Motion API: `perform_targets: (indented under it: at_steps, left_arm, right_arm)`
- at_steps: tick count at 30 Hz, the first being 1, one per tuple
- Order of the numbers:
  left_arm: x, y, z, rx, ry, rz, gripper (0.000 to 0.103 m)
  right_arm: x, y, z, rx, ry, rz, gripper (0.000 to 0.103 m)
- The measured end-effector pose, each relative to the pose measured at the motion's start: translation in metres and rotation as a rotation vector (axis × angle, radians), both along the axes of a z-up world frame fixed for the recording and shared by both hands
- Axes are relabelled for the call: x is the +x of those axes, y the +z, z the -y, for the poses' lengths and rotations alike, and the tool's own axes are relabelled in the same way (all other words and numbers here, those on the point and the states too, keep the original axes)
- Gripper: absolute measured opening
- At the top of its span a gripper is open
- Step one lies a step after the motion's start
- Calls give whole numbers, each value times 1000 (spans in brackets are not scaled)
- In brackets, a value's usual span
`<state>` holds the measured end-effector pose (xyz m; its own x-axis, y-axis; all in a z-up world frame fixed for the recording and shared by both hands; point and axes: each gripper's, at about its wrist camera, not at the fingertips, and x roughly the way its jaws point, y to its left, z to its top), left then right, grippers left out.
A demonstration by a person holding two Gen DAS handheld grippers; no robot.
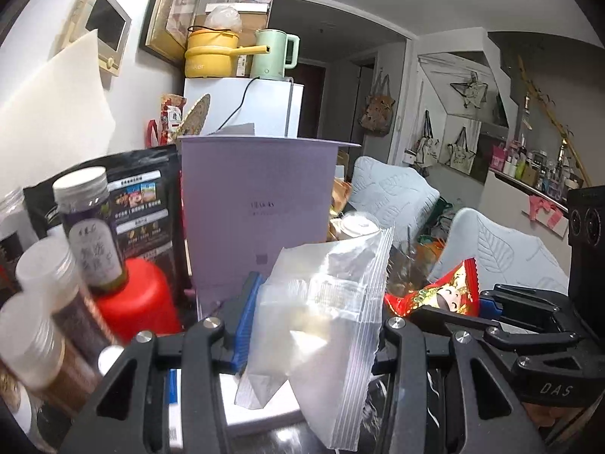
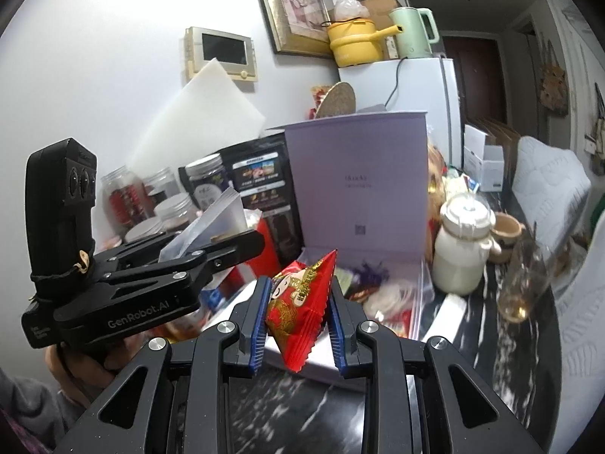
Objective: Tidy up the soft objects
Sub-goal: 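Lift the zip bag and snack packet with both grippers and carry them over the box, then lower the zip bag and snack packet into the box and open both grippers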
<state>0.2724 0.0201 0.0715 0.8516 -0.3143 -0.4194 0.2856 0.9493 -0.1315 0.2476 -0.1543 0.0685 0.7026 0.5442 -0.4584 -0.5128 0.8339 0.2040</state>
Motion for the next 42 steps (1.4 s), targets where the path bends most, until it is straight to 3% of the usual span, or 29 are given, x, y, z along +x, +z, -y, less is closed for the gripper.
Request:
perform_targets:
  at_steps: [6, 12, 24, 42]
  left_arm:
    - [38, 2, -6, -26, 21, 18, 44]
    - [72, 1, -3, 16, 47, 23, 44]
    - [117, -30, 7, 63, 64, -74, 44]
    - [164, -90, 24, 126, 63, -264, 44]
  right_arm:
    - [39, 5, -1, 12, -3, 22, 28]
    - [73, 8, -7, 24, 12, 45, 28]
    - [123, -10, -5, 61, -24, 22, 28]
    - [173, -66, 4, 20, -45, -185, 28]
